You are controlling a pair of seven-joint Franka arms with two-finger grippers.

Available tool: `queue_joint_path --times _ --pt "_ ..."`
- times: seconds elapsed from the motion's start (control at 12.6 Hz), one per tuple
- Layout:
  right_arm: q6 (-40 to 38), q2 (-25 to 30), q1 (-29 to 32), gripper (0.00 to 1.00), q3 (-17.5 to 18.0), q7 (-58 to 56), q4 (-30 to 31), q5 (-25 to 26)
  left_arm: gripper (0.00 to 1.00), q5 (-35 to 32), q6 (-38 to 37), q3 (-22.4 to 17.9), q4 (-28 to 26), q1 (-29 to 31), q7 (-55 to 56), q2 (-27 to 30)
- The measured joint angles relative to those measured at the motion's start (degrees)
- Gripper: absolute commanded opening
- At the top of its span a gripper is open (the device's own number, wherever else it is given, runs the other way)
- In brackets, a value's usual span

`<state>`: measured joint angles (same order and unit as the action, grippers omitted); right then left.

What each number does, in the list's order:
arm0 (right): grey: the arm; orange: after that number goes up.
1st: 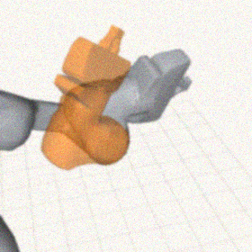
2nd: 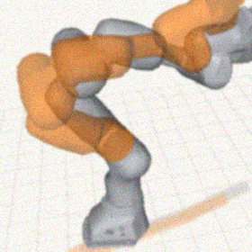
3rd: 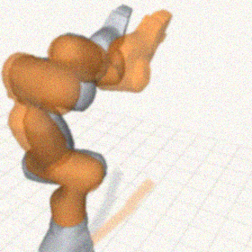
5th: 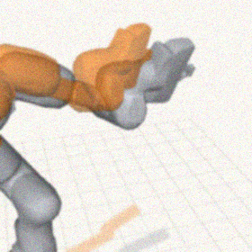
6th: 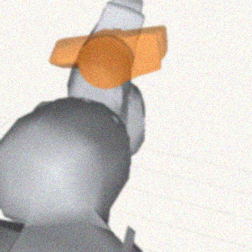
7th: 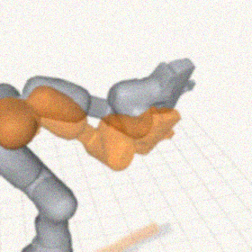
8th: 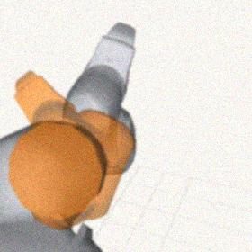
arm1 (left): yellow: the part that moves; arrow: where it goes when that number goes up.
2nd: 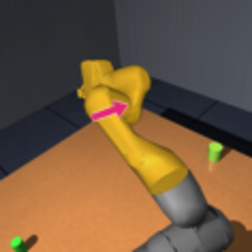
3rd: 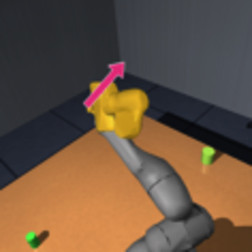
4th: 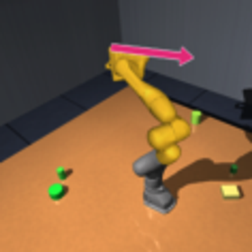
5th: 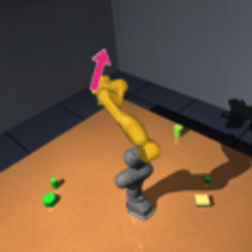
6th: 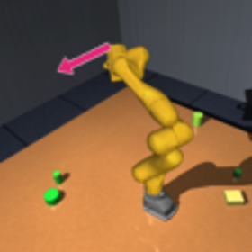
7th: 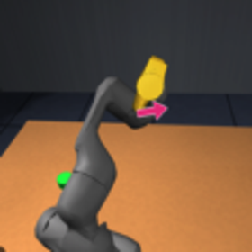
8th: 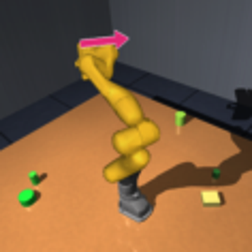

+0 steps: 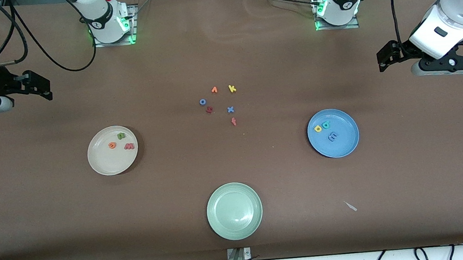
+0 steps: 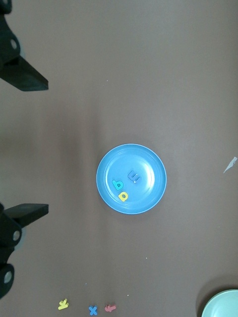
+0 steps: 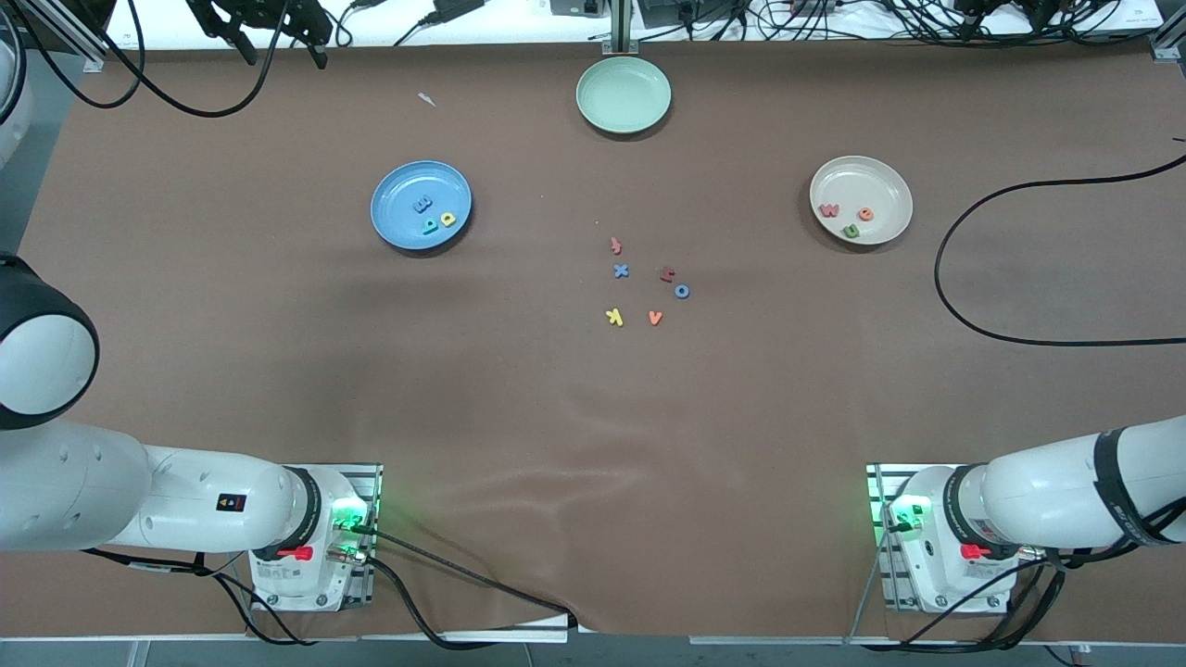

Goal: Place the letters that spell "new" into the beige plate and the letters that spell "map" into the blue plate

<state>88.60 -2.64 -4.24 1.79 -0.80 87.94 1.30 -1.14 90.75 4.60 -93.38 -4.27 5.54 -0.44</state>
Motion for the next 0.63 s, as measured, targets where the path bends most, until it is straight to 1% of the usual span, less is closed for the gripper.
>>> queue_joint_path --times 0.63 --pt "0.0 0.0 0.03 1.0 -0.67 0.0 0.0 0.0 1.0 0.0 0.0 0.0 0.0 0.0 0.0 0.0"
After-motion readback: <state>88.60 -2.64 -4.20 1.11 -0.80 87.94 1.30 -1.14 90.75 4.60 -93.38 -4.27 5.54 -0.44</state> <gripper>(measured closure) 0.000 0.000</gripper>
